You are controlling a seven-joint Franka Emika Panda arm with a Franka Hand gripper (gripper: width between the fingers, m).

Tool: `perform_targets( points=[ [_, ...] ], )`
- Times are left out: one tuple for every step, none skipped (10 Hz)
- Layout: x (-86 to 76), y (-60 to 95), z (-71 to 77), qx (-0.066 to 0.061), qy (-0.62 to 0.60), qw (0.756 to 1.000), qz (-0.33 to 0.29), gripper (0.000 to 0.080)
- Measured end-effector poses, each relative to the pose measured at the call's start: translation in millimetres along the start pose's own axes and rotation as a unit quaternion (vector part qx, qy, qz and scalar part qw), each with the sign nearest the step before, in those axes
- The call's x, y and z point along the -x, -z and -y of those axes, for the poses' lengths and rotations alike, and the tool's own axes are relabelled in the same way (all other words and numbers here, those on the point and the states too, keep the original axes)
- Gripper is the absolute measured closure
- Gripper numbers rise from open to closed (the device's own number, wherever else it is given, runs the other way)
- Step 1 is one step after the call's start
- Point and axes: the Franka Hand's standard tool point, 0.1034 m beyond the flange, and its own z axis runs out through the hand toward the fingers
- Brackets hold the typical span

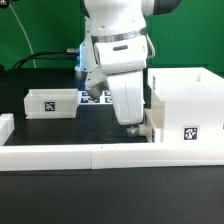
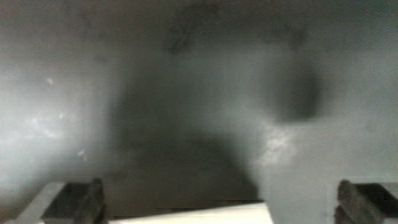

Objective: Assemble drawer

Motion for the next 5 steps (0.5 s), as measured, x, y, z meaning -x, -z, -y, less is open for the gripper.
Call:
perform_targets(
  points=[
    [-4.0,1.6,-1.9,-0.003,-0.001,1.0,0.0,0.0151],
    [-4.0,2.8,-2.7,-0.006,-0.002,1.0,0.001,0.0151],
    [-4.3,3.4,-2.6,-0.011,-0.002,1.0,0.002,0.0151],
    [-4.2,3.6,-2.5,-0.015,0.001,1.0,0.008,0.0151],
    [-1.0,4.7,-1.3,-0.014,-0.001,1.0,0.011,0.0151]
  ],
)
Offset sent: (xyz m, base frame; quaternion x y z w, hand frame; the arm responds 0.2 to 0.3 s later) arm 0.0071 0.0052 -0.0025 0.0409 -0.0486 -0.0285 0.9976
